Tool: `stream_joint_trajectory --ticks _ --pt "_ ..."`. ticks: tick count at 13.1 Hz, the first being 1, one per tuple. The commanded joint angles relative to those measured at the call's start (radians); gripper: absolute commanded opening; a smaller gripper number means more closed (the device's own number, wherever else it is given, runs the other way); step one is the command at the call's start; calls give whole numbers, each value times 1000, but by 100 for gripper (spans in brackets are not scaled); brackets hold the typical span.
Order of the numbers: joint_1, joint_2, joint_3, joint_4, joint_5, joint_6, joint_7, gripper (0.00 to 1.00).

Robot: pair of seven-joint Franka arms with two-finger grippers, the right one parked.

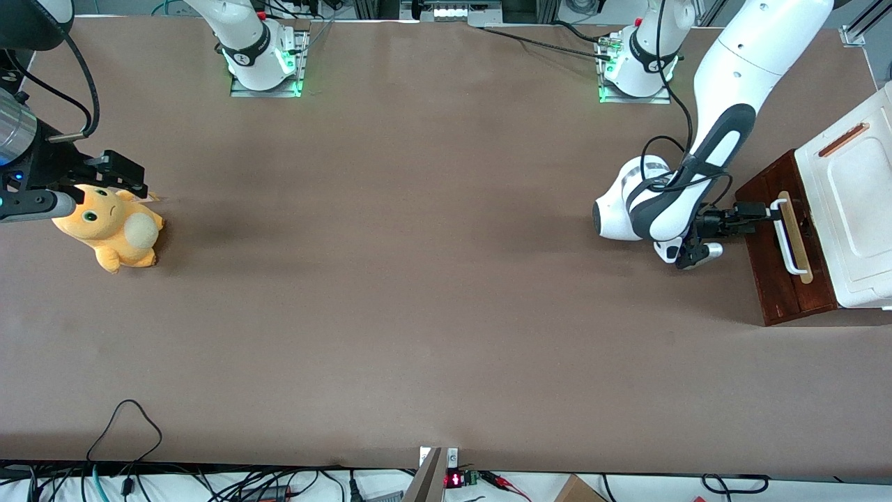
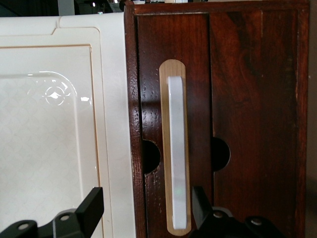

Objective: Open lower drawer with left arm only
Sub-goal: 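Close the left gripper around the white bar handle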

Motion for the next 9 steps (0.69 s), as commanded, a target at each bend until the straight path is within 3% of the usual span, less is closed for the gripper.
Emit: stream_joint_trajectory --ticks 1,9 --pt "35 14 -2 18 53 13 -19 80" --pt "96 59 -2 18 120 79 -25 76"
